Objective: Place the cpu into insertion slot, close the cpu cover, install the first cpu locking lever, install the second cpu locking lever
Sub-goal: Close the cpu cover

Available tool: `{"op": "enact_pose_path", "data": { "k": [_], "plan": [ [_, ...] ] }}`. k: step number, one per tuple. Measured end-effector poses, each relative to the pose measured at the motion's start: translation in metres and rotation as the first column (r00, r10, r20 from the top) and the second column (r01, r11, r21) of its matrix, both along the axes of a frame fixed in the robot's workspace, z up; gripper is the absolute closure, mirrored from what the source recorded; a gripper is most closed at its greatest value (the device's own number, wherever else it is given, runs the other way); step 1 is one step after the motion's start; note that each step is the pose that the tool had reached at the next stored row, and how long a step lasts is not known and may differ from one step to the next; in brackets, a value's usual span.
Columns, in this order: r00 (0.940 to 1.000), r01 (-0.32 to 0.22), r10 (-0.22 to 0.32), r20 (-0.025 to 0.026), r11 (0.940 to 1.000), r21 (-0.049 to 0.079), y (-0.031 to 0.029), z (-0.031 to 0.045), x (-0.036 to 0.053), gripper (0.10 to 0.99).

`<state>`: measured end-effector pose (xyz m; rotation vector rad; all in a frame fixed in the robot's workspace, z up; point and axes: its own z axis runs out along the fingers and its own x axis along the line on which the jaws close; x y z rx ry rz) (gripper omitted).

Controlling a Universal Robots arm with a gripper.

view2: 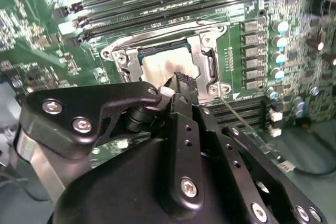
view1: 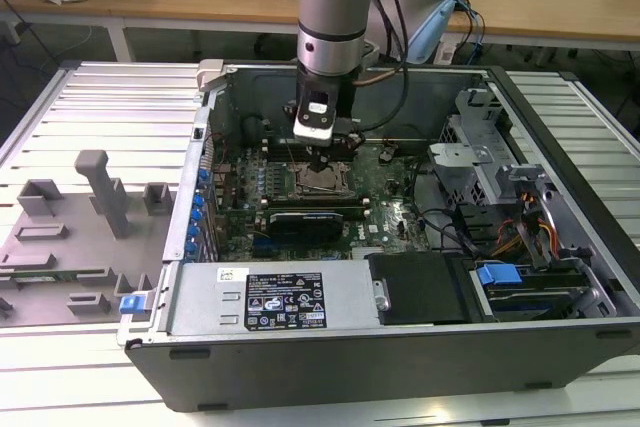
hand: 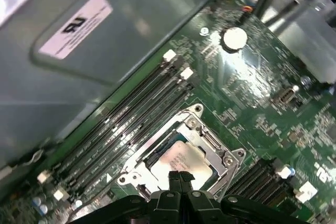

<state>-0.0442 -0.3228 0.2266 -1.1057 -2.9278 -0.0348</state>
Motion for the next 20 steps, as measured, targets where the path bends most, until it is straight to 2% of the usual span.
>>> {"op": "enact_pose_path", "data": {
  "k": [2, 4, 7, 10, 12, 15, 19, 20],
  "plan": [
    [0.9978, -0.066, 0.066, 0.0, 0.9978, 0.0, 0.0, -0.0003, 0.0, 0.98],
    [0.9947, -0.103, 0.103, 0.0, 0.9947, 0.0, 0.0, -0.0005, 0.0, 0.98],
    [0.9841, -0.178, 0.178, 0.0, 0.9841, 0.0, 0.0, -0.0007, 0.0, 0.98],
    [0.9696, -0.245, 0.245, 0.0001, 0.9696, 0.0, 0.0, -0.0008, 0.0, 0.98],
    [0.9553, -0.296, 0.296, 0.0027, 0.9553, -0.001, 0.0, -0.001, 0.0, 0.98],
    [0.9387, -0.345, 0.345, 0.0092, 0.9387, -0.003, 0.0, -0.0012, 0.0001, 0.98],
    [0.9111, -0.412, 0.412, 0.0104, 0.9112, -0.004, 0.0, -0.0012, 0.0, 0.98],
    [0.895, -0.446, 0.446, 0.0106, 0.8951, -0.004, 0.0, -0.0011, -0.0001, 0.98]
  ]
}}
